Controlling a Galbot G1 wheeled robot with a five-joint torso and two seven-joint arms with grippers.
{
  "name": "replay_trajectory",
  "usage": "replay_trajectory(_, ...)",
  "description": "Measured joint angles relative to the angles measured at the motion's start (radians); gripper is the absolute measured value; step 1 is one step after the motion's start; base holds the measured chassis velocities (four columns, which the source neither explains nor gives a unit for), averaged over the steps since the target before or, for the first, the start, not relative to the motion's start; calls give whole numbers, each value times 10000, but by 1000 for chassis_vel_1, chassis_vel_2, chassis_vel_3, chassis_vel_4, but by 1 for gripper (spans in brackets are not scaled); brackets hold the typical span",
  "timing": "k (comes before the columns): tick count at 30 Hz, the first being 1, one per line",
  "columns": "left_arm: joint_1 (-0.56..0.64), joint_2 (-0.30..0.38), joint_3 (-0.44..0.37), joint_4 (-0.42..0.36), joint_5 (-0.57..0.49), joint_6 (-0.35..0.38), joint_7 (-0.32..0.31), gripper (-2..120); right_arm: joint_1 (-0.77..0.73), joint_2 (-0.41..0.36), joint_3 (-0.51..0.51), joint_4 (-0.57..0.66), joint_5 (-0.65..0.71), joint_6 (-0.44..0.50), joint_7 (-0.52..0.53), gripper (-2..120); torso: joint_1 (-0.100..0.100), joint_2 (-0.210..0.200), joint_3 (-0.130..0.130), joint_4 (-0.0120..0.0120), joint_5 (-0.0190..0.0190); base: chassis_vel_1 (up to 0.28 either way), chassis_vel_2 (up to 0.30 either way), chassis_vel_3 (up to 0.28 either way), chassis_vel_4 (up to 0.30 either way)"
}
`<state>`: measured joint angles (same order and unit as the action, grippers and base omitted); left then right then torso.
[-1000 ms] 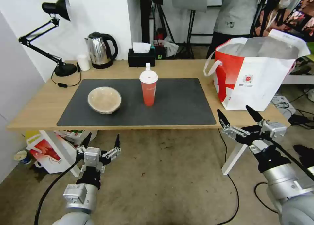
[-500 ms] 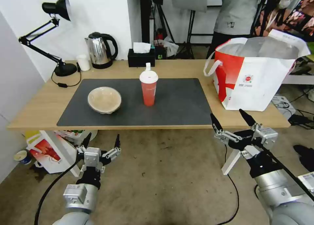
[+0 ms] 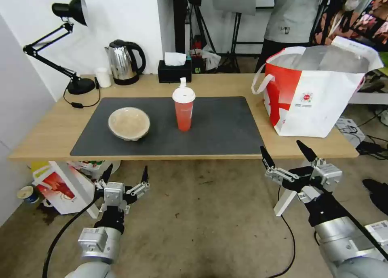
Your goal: Pick up the trash from the table and place it into the takeout bag.
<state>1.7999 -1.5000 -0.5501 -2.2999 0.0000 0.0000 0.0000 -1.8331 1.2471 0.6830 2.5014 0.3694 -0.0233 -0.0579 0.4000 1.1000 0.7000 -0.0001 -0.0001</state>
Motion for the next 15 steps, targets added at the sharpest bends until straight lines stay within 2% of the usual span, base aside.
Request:
replay_trajectory(6,0,0,0,0,0,0,0,100,-34,169,-393,-346,-458,512,24,100,0,0,0,0,1,0,0,0,0)
replay_trajectory(10,0,0,0,0,0,0,0,100,-88,329,-728,-832,-1062,1177,64,100,0,0,-1,0,1,0,0,0,0)
replay_trajectory(15,0,0,0,0,0,0,0,100,-125,411,-878,-1010,-1288,1426,111,100,0,0,-1,0,1,0,0,0,0)
